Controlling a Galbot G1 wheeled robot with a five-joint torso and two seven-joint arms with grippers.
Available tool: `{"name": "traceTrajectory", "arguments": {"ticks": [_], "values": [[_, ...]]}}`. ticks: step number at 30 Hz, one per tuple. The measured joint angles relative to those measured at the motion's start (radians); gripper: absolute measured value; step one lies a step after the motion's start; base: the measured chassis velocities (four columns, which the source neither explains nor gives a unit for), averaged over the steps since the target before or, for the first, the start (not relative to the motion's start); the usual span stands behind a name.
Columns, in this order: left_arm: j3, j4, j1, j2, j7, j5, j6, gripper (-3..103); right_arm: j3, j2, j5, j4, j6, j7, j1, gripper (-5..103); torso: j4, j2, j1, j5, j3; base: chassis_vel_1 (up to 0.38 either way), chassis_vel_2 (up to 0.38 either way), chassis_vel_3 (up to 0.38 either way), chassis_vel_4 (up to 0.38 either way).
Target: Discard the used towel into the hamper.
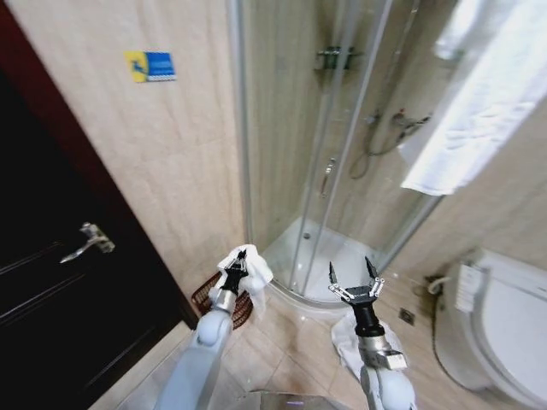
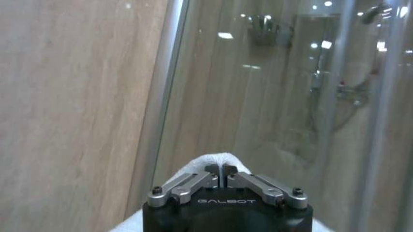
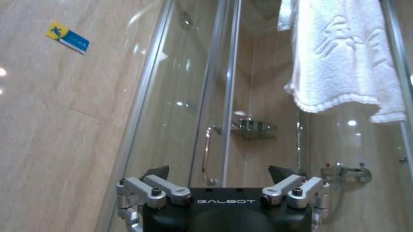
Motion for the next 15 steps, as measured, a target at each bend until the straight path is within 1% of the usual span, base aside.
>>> {"name": "traceTrajectory", "arguments": {"ticks": [2, 3, 5, 8, 10, 15], "values": [[-0.004, 0.074, -0.073, -0.001, -0.019, 0.001, -0.02, 2, -0.001, 0.0, -0.007, -0.001, 0.004, 0.0, -0.01, 100, 0.0003, 0.0, 0.0, -0.0001, 0.0, -0.008, -0.025, -0.023, -0.021], [-0.004, 0.074, -0.073, -0.001, -0.019, 0.001, -0.02, 2, -0.001, 0.0, -0.007, -0.001, 0.004, 0.0, -0.01, 100, 0.0003, 0.0, 0.0, -0.0001, 0.0, 0.0, 0.0, 0.0, 0.0], [-0.025, 0.117, -0.114, -0.001, -0.034, 0.023, -0.035, 2, -0.002, 0.0, -0.016, 0.001, 0.004, -0.004, -0.014, 100, 0.0007, 0.0, 0.0, 0.0003, 0.0, 0.0, 0.0, 0.0, 0.0], [-0.057, 0.125, -0.113, 0.004, -0.05, 0.051, -0.042, 2, -0.011, 0.0, -0.022, 0.003, -0.003, -0.008, -0.008, 100, 0.0006, 0.0, 0.0, -0.0003, 0.0, 0.0, 0.0, 0.0, 0.0], [-0.084, 0.122, -0.095, 0.014, -0.059, 0.07, -0.047, 2, -0.018, 0.0, -0.027, 0.001, -0.013, -0.009, 0.009, 100, 0.0016, 0.0, 0.0, 0.0002, 0.0, 0.0, 0.0, 0.0, 0.0], [-0.1, 0.118, -0.085, 0.025, -0.06, 0.077, -0.055, 2, -0.018, 0.0, -0.03, 0.003, -0.024, -0.01, 0.02, 100, 0.0011, 0.0, 0.0, -0.0001, 0.0, 0.0, 0.0, 0.0, 0.0]]}}
